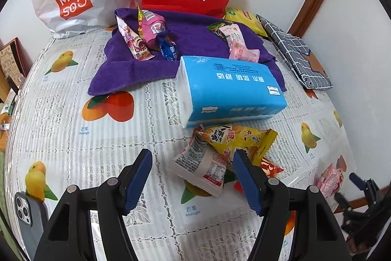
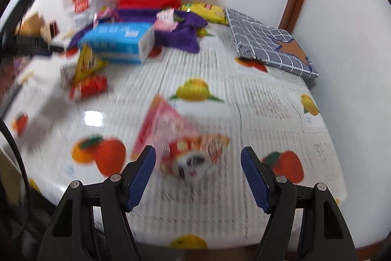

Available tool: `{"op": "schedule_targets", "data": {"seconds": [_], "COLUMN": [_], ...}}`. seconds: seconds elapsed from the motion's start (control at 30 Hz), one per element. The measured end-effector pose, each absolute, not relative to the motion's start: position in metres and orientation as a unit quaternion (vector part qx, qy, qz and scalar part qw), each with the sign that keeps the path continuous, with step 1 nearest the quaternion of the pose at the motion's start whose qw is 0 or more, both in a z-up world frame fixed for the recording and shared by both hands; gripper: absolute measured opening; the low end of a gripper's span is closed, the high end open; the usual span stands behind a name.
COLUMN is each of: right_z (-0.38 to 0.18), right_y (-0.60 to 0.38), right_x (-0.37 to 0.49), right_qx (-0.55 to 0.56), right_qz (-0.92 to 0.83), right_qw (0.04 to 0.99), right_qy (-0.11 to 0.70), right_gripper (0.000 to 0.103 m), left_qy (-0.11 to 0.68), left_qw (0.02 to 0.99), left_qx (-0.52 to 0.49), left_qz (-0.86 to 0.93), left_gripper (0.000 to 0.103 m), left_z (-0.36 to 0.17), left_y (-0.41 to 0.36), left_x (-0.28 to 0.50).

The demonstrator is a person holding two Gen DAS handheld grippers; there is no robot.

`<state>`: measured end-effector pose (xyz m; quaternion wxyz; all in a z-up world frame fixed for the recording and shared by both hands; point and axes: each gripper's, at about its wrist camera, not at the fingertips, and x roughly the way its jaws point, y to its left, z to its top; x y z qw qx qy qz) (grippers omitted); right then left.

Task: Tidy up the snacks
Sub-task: 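Grasp the panda-print snack bag with the right gripper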

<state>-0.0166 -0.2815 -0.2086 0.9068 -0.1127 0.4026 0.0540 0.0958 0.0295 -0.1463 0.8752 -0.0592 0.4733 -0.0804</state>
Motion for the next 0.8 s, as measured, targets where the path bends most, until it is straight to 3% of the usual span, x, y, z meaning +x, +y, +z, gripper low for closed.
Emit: {"op": "schedule_targets", "data": {"seconds": [0.47, 0.8], "right_z": [-0.223, -0.233], "right_y": [-0.262, -0.273], "right_x": [0.022, 0.043], "right_qx": [-0.138, -0.052], "right_qz": [0.043, 0.031], "right_qw": [0.918, 0.907], "right_qy": [0.371, 0.418], "right_gripper": [0.072, 0.072], "left_qy": [0.483, 0.492], "left_qw": [0.872, 0.866], "left_qx": [-0.055, -0.064], "left_qz": [-0.065, -0.053], "left_gripper": [0.067, 0.067], "left_z": [-0.153, -0.163], "left_y": [0.032, 0.045], "left_x": [0.101, 0.11]}}
